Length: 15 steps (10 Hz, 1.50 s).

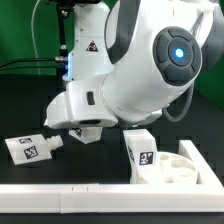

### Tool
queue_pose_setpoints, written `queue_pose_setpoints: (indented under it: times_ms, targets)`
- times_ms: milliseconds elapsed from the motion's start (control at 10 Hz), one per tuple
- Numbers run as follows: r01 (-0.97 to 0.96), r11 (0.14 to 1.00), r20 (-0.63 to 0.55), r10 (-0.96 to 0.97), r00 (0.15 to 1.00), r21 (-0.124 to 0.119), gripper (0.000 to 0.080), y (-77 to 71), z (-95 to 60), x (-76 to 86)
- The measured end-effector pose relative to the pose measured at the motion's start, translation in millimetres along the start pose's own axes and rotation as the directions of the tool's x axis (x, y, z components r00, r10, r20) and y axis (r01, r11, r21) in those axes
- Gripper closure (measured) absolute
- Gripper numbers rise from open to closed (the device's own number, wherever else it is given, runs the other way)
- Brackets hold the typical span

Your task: Assemble stool

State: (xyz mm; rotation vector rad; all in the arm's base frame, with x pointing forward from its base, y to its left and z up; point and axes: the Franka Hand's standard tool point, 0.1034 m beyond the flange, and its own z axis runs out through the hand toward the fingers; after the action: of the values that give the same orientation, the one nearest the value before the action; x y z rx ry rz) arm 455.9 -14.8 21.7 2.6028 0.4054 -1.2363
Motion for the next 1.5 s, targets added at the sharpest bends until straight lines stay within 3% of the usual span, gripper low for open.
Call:
queue_pose_setpoints:
  times_ms: [500, 600, 700, 800, 1000, 1100, 1200, 1300, 1400, 1500]
  targets:
    - [-0.026, 1.0, 0.042, 0.026, 0.999, 0.009, 0.015, 6.0, 7.3, 1.2]
    - [-0.027, 1.0, 0.042, 0.026, 0.999, 0.01, 0.0268, 6.3, 7.5, 1.0]
    - [-0.027, 1.0, 0.043, 0.027, 0.999, 0.01, 0.0268, 6.7, 7.9, 1.0]
    - [-0.028, 1.0, 0.043, 0.027, 0.999, 0.011, 0.0451, 7.0, 7.7, 0.5]
    - [-0.034, 0.999, 0.038, 0.033, 0.999, 0.014, 0.0465, 6.1, 3.6, -0.9]
    - [-0.051, 0.998, 0.055, 0.05, 0.997, 0.026, 0.0465, 0.5, -12.3, -8.6]
    - [-0.061, 0.997, 0.039, 0.06, 0.997, 0.036, 0.0465, -2.7, -38.1, -15.1]
    - [-0.044, 0.998, -0.053, 0.047, 0.997, 0.049, 0.0465, 0.3, -69.3, -19.2]
    - [0.052, 0.999, -0.216, -0.052, 0.975, -0.008, 0.0464, 13.3, -89.5, -19.2]
    - [0.086, 0.996, -0.294, -0.092, 0.951, -0.036, 0.0464, 16.9, -74.9, -26.0]
